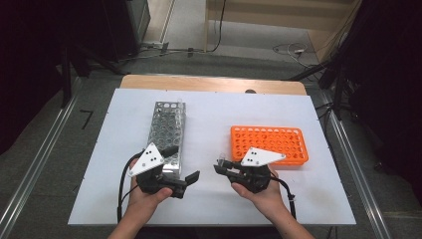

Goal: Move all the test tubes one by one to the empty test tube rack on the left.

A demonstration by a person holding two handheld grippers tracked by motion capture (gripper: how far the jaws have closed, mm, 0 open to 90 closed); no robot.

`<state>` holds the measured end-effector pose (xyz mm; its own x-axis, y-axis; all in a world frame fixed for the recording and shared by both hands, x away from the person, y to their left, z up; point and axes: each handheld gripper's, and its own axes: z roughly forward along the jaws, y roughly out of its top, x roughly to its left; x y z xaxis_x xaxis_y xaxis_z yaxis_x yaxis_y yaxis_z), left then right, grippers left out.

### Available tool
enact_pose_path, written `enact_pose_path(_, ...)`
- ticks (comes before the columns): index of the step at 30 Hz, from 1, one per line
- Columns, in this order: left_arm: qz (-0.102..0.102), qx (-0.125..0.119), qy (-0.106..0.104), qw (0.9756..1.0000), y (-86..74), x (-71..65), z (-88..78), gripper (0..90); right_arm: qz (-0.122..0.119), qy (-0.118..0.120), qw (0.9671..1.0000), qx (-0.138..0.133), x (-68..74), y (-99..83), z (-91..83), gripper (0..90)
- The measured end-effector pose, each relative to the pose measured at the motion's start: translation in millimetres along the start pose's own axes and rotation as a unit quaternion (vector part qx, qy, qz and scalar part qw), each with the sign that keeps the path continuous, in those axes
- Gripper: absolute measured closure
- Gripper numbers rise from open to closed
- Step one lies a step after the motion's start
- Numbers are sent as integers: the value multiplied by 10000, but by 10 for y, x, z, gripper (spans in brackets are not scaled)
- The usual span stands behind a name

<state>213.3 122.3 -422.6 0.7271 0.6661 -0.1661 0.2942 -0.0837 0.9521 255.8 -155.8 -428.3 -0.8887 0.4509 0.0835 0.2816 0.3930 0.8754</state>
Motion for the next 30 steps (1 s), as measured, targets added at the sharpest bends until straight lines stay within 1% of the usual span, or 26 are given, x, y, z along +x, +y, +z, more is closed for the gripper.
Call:
enact_pose_path(3, -1, 0, -126, 9999, 9, -32, 19, 41, -73, 92, 9999, 41, 60, -1, 44, 740)
enact_pose_path(5, -39, -23, -231, 9997, 16, -47, 28, 79, -104, 140, 9998, 80, 97, 0, 72, 740)
enact_pose_path(7, -51, -37, -284, 9996, 22, -73, 43, 141, -117, 190, 9997, 105, 132, -1, 99, 740)
enact_pose_path(9, 23, -4, -301, 9995, 24, -101, 62, 202, -161, 224, 9995, 129, 161, 0, 124, 741)
enact_pose_path(12, 65, 48, -357, 9993, 23, -150, 97, 318, -204, 292, 9992, 167, 210, 1, 161, 740)
enact_pose_path(17, 137, 111, -540, 9984, 21, -224, 149, 493, -249, 368, 9988, 207, 277, 9, 203, 740)
enact_pose_path(19, 112, 138, -630, 9979, 17, -239, 165, 551, -261, 384, 9987, 205, 295, 12, 210, 741)
enact_pose_path(22, 78, 143, -699, 9974, 15, -241, 178, 634, -277, 417, 9985, 219, 316, 14, 218, 740)
enact_pose_path(24, 90, 157, -696, 9974, 11, -242, 181, 682, -289, 426, 9984, 223, 326, 13, 224, 740)
enact_pose_path(27, 84, 165, -671, 9976, 12, -232, 176, 727, -297, 434, 9984, 228, 333, 12, 226, 740)
enact_pose_path(30, 99, 161, -641, 9978, 10, -235, 177, 734, -288, 432, 9984, 224, 330, 14, 225, 740)
